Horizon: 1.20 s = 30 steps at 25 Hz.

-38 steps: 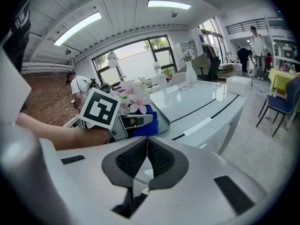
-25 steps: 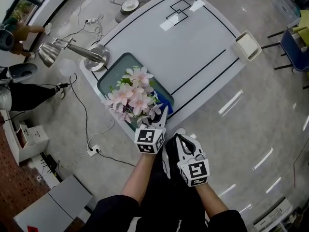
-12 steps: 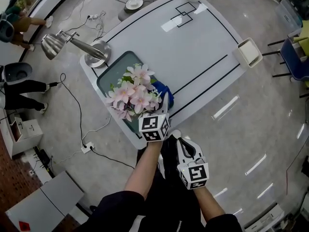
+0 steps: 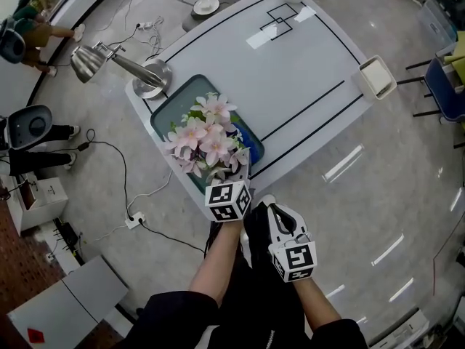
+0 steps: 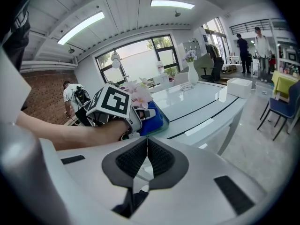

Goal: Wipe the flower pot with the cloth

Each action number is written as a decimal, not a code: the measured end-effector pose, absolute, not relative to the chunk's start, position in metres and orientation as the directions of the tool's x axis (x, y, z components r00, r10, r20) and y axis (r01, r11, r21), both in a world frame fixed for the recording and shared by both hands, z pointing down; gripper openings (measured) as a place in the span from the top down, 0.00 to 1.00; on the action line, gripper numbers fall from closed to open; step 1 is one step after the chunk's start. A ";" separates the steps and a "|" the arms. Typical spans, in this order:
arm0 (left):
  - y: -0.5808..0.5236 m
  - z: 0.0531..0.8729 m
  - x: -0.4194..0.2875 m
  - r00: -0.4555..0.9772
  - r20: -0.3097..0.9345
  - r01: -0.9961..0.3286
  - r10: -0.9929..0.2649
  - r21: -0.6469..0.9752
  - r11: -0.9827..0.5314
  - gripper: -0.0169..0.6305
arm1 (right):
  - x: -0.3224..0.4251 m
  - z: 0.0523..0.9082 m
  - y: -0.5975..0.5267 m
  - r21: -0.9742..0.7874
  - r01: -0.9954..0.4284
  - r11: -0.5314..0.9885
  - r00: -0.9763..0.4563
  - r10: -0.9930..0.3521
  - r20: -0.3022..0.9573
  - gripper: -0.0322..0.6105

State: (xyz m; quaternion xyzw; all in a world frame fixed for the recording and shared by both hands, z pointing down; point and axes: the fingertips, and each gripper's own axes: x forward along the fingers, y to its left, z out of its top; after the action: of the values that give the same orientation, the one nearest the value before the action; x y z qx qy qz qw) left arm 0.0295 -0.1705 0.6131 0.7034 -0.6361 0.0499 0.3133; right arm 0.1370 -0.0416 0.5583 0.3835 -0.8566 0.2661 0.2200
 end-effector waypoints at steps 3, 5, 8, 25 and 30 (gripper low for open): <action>-0.157 0.612 0.022 0.185 0.477 -0.929 -0.859 0.370 0.005 0.76 | 0.130 0.559 -0.030 -0.294 -0.762 0.577 -0.621 -0.525 0.582 0.94; -0.148 0.611 0.015 0.187 0.488 -0.931 -0.853 0.364 0.005 0.76 | 0.123 0.560 -0.022 -0.305 -0.753 0.583 -0.631 -0.510 0.584 0.94; -0.132 0.612 0.002 0.193 0.508 -0.933 -0.839 0.361 0.004 0.76 | 0.109 0.560 -0.015 -0.319 -0.744 0.587 -0.643 -0.499 0.581 0.94; -0.061 0.589 -0.102 0.275 0.503 -0.938 -0.819 0.329 -0.113 0.76 | -0.007 0.526 0.010 -0.228 -0.735 0.638 -0.639 -0.540 0.548 0.93; -0.031 0.551 -0.103 0.363 0.456 -0.927 -0.812 0.264 -0.266 0.76 | -0.023 0.501 0.018 -0.195 -0.752 0.629 -0.623 -0.583 0.521 0.94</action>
State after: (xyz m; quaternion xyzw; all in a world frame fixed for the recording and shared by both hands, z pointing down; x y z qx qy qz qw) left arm -0.1029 -0.0313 0.5509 0.7873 -0.5523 0.1155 0.2487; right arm -0.0228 0.0182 0.5013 0.3804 -0.8780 0.2017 0.2093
